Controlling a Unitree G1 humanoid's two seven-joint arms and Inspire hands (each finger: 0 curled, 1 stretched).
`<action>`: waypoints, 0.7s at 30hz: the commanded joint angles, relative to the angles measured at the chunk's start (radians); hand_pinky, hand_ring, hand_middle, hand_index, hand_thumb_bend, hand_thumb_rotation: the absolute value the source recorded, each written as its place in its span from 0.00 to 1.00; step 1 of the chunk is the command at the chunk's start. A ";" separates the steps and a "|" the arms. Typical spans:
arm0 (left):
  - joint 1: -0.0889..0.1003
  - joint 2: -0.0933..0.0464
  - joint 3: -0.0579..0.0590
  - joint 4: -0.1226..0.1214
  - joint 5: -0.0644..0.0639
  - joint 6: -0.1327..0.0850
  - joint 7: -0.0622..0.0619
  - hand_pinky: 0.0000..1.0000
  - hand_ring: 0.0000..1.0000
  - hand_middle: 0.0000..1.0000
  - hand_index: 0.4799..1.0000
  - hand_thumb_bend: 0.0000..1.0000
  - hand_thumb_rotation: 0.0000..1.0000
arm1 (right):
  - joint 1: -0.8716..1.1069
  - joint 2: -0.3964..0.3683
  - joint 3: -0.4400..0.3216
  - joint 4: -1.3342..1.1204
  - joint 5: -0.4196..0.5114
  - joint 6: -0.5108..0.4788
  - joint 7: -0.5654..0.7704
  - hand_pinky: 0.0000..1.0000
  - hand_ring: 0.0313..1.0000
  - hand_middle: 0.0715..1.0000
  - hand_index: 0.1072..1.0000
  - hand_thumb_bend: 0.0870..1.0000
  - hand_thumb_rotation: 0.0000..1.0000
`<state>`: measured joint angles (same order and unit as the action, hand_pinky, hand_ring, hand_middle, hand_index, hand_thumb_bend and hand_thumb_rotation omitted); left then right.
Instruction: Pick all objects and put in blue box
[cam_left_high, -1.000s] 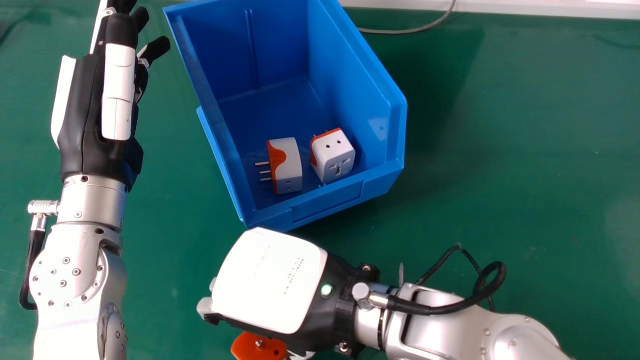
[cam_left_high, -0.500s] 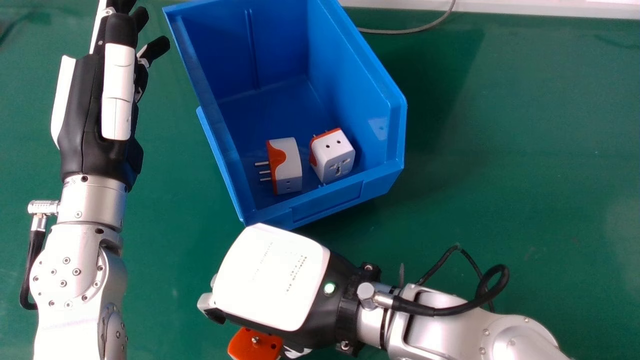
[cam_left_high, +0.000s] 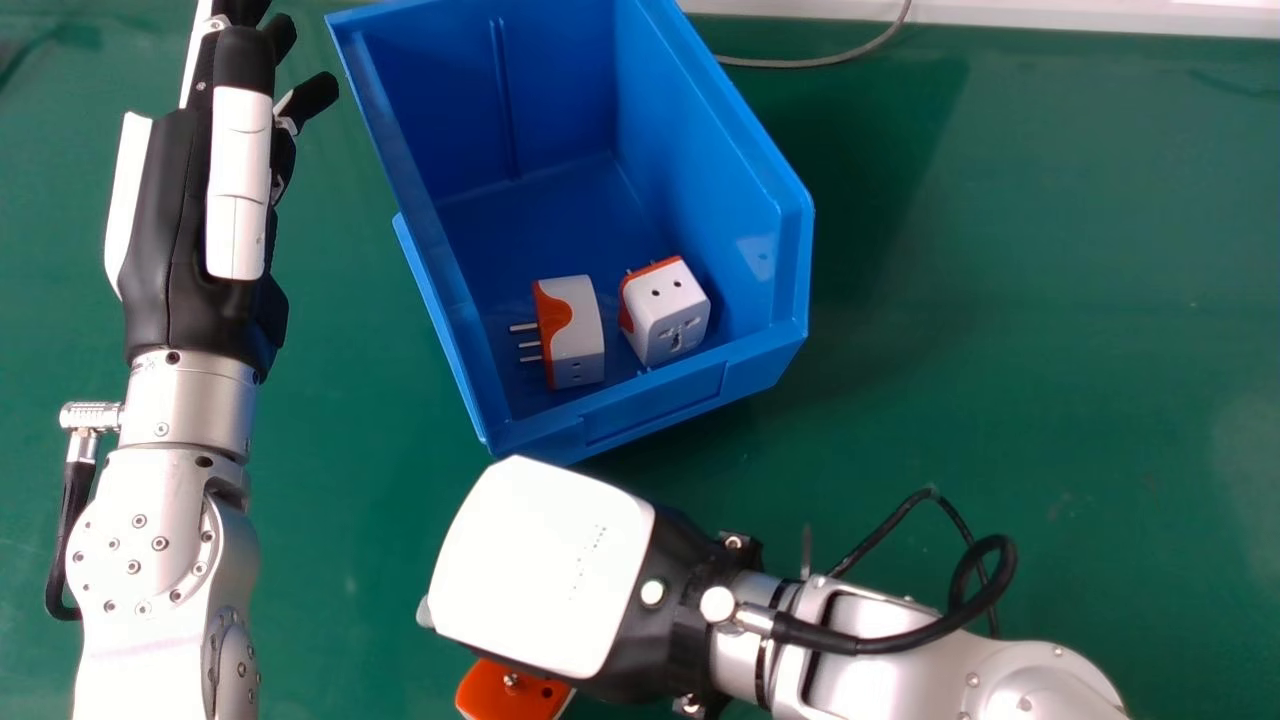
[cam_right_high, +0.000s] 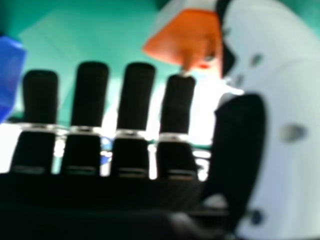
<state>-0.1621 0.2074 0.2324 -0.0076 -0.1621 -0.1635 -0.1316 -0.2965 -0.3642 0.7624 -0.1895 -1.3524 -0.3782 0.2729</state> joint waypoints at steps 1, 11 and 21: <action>-0.020 0.001 0.000 -0.018 -0.006 -0.022 -0.004 0.89 0.98 1.00 0.95 0.89 0.96 | -0.026 0.018 0.008 -0.010 0.002 0.000 0.013 0.42 0.52 0.55 0.53 0.50 0.13; -0.025 0.000 -0.002 -0.016 0.003 -0.021 0.005 0.89 0.98 1.00 0.95 0.88 0.96 | -0.114 0.071 0.049 0.098 0.038 -0.014 0.100 0.51 0.62 0.64 0.62 0.55 0.23; -0.021 0.000 -0.006 -0.030 0.004 -0.008 0.009 0.89 0.98 1.00 0.95 0.88 0.97 | -0.132 0.075 0.076 0.106 0.024 -0.004 0.116 0.59 0.70 0.71 0.69 0.60 0.23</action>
<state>-0.1635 0.2066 0.2287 -0.0087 -0.1592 -0.1632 -0.1265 -0.4106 -0.3007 0.8357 -0.0734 -1.3366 -0.3836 0.3858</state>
